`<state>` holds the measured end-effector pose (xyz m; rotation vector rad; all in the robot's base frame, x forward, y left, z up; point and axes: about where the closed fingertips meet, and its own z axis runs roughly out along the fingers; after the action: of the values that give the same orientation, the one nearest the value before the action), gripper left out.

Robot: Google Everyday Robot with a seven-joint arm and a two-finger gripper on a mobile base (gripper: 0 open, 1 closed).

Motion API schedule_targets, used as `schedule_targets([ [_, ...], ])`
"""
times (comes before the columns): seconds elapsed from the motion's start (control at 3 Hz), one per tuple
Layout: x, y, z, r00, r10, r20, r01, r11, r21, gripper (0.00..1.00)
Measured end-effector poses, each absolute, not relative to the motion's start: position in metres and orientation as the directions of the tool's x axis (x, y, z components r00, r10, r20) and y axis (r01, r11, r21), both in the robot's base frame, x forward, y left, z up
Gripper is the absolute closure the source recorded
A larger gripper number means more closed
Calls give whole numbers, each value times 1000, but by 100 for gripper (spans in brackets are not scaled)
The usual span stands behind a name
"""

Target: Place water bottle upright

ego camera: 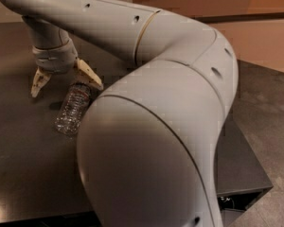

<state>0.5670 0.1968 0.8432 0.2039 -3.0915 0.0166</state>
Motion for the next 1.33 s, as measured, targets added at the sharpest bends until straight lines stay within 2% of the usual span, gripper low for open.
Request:
schedule_targets([
  [0.33,563,194,842,-993,-110,51,-111,994,-12,18],
  [1.0,563,193,849,-992,-120,41,-120,993,-9,64],
  [1.33,568,197,858,-981,-194,13,-194,981,-12,87],
])
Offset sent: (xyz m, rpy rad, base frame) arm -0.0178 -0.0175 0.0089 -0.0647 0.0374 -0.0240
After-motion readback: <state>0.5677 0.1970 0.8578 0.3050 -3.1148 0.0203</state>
